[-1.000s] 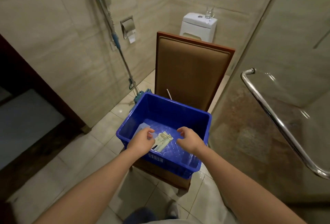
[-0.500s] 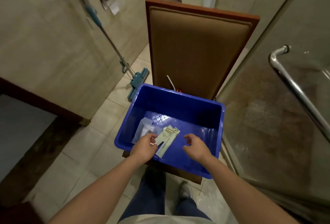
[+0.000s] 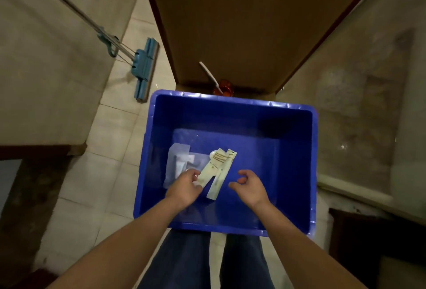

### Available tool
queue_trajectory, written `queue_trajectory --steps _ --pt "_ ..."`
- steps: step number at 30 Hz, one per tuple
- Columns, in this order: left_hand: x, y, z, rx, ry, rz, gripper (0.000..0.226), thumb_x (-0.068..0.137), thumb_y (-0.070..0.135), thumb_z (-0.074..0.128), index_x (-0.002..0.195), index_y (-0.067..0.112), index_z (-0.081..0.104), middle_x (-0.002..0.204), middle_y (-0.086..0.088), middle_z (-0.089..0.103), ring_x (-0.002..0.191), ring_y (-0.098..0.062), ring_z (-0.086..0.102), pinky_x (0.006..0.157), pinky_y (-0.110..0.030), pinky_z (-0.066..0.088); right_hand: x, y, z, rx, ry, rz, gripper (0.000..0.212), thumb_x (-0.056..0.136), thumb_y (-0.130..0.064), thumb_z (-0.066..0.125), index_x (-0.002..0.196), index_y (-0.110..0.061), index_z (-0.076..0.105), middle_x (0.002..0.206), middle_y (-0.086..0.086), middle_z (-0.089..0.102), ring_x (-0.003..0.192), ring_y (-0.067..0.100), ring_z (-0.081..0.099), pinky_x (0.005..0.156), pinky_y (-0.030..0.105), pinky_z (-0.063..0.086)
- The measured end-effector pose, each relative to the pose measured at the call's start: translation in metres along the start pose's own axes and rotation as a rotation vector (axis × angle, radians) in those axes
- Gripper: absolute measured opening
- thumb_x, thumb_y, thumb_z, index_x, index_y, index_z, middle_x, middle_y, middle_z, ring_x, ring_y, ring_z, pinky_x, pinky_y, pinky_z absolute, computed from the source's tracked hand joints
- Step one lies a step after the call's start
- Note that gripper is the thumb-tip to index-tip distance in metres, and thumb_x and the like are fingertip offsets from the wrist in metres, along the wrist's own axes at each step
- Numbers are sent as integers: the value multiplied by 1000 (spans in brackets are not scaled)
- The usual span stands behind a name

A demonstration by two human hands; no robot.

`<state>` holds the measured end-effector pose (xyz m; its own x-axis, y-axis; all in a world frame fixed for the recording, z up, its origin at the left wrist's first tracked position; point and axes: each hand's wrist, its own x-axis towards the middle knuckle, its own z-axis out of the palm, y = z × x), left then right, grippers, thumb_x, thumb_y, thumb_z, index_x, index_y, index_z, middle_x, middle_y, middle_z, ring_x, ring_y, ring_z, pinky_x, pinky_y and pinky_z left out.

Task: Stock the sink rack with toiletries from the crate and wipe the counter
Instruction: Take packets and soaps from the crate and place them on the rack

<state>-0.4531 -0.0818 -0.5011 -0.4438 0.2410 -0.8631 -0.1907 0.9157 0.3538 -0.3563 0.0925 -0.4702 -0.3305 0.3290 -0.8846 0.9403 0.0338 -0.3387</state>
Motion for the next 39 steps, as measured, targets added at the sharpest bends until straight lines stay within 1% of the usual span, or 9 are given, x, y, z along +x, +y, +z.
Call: queue_trajectory --steps 5,10,13,17,21,27,34,37,39 --pt "45 -8 4 -8 -25 19 47 88 17 62 133 19 49 129 4 55 110 -15 57 96 -33 48 39 4 28 101 38 93 51 88 -28 69 133 -16 47 113 2 57 96 18 57 79 28 45" --pt "73 -13 13 20 5 72 45 85 17 67 127 22 53 124 7 58 112 -12 57 100 -36 48 69 15 49 134 75 161 53 86 -28 71 131 -14 47 107 1 57 93 18 56 75 28 43" --pt "79 -14 20 49 19 115 38 85 18 67 120 27 55 113 13 59 104 -9 59 94 -36 51 80 18 60 111 90 176 55 85 -29 72 131 -14 45 100 -3 54 90 15 55 71 26 42" --pt "84 -12 26 102 60 161 35 83 19 68 115 31 57 109 15 61 96 -7 60 84 -34 55 87 16 70 50 154 155 59 79 -32 73 127 -19 40 91 -3 59 81 16 59 56 27 42" --pt "87 -8 29 186 128 186 25 85 23 66 107 32 59 104 16 62 89 -6 61 75 -33 55 90 11 75 -59 205 130 69 73 -38 76 124 -23 32 104 -1 60 84 18 60 55 29 42" --pt "93 -8 30 223 160 182 7 91 29 60 98 30 60 94 16 66 80 -5 61 69 -32 55 93 10 79 -204 238 86 70 71 -46 78 115 -22 29 106 -2 59 83 20 61 54 28 39" --pt "92 -17 32 178 178 188 8 94 32 57 97 25 61 93 10 65 79 -9 61 73 -33 53 97 15 80 -185 265 77 46 82 -23 68 113 -16 35 101 2 56 74 24 54 49 27 33" --pt "90 -15 32 131 163 185 10 95 32 57 97 23 61 93 8 65 79 -10 61 75 -32 53 98 19 72 -52 269 102 28 88 -12 56 113 -13 46 102 5 63 82 26 59 58 31 44" --pt "86 -10 31 66 166 207 9 95 31 57 94 22 61 92 7 65 81 -12 61 77 -34 54 94 22 64 69 261 108 18 88 -10 54 105 -16 53 98 2 65 84 24 61 65 35 52"
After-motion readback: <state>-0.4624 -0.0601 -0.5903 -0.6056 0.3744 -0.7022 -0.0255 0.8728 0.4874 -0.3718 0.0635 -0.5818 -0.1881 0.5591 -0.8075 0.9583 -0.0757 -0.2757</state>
